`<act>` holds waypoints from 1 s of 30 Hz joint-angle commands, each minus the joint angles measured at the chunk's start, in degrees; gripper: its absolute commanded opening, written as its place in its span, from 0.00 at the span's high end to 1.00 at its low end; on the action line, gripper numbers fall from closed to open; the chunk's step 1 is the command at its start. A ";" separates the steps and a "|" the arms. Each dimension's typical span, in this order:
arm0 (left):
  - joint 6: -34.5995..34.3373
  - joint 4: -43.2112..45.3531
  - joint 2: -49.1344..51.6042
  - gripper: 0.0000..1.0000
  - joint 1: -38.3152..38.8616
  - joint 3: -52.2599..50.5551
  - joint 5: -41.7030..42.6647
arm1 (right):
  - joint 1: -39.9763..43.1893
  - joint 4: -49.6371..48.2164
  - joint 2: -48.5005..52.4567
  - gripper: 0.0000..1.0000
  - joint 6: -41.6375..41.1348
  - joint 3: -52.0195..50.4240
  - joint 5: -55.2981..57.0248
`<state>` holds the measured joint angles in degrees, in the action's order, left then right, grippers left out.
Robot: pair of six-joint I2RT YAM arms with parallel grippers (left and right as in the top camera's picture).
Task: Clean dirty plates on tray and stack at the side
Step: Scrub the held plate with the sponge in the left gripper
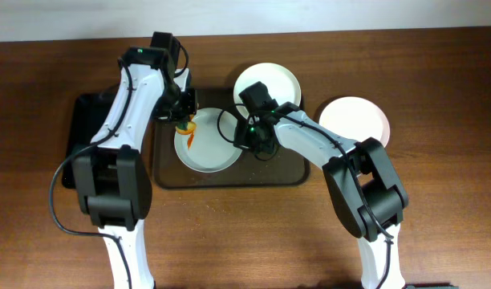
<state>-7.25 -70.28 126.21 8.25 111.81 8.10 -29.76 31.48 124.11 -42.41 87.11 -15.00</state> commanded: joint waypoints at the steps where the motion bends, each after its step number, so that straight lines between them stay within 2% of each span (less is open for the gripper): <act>1: 4.85 7.28 -0.42 0.99 0.22 -8.15 1.33 | -0.22 -0.17 0.98 0.96 -0.02 0.57 -1.14; 5: 10.40 22.34 -0.42 0.99 0.22 -20.00 1.11 | -0.22 -0.20 0.98 0.96 0.17 0.57 -1.18; 7: 11.91 26.75 -0.42 0.99 0.22 -24.04 1.11 | -0.22 -0.20 1.01 0.96 0.17 0.57 -1.31; 9: 12.13 27.58 -0.42 0.99 0.22 -26.60 1.33 | -0.22 -0.22 0.98 0.96 0.17 0.57 -1.31; 12: 23.52 24.55 -0.44 0.99 0.22 -27.43 14.75 | -0.22 -0.26 0.98 0.96 0.17 0.57 -1.29; 15: 30.14 20.09 -0.44 1.00 0.22 -27.43 19.12 | -0.22 -0.24 0.98 0.96 0.20 0.57 -1.29; 16: 30.10 18.49 -0.44 0.99 0.20 -27.43 18.62 | -0.22 -0.24 0.98 0.96 0.20 0.57 -1.29; 17: 28.89 17.51 -0.44 1.00 0.15 -27.43 16.90 | -0.22 -0.28 0.98 0.96 0.20 0.57 -1.27; 19: 14.88 18.86 -0.44 0.99 -0.33 -27.43 2.67 | -0.22 -0.22 0.98 0.96 0.42 0.57 -1.33; 21: 4.20 20.76 -0.44 1.00 -0.85 -27.43 -9.42 | -0.22 -0.04 1.01 0.96 0.42 0.57 -1.31; 23: -1.62 24.28 -0.44 1.00 -0.92 -27.43 -18.58 | -0.22 -0.07 1.01 0.96 0.42 0.57 -1.31; 25: -3.72 27.39 -0.44 1.00 -0.92 -27.43 -22.36 | -0.22 -0.04 1.01 0.96 0.42 0.57 -1.33; 28: -3.61 30.84 -0.44 1.00 -0.79 -27.45 -22.43 | -0.22 -0.04 0.98 0.96 0.42 0.57 -1.31; 29: -2.45 31.71 -0.44 1.00 -0.74 -27.45 -20.63 | -0.22 -0.02 1.01 0.96 0.42 0.57 -1.31; 30: 2.82 33.14 -0.44 1.00 -0.74 -27.45 -14.03 | -0.22 -0.04 0.98 0.96 0.42 0.57 -1.31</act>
<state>-8.84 -39.44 121.82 8.95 86.28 -5.93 -30.15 30.28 124.46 -42.63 87.33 -17.08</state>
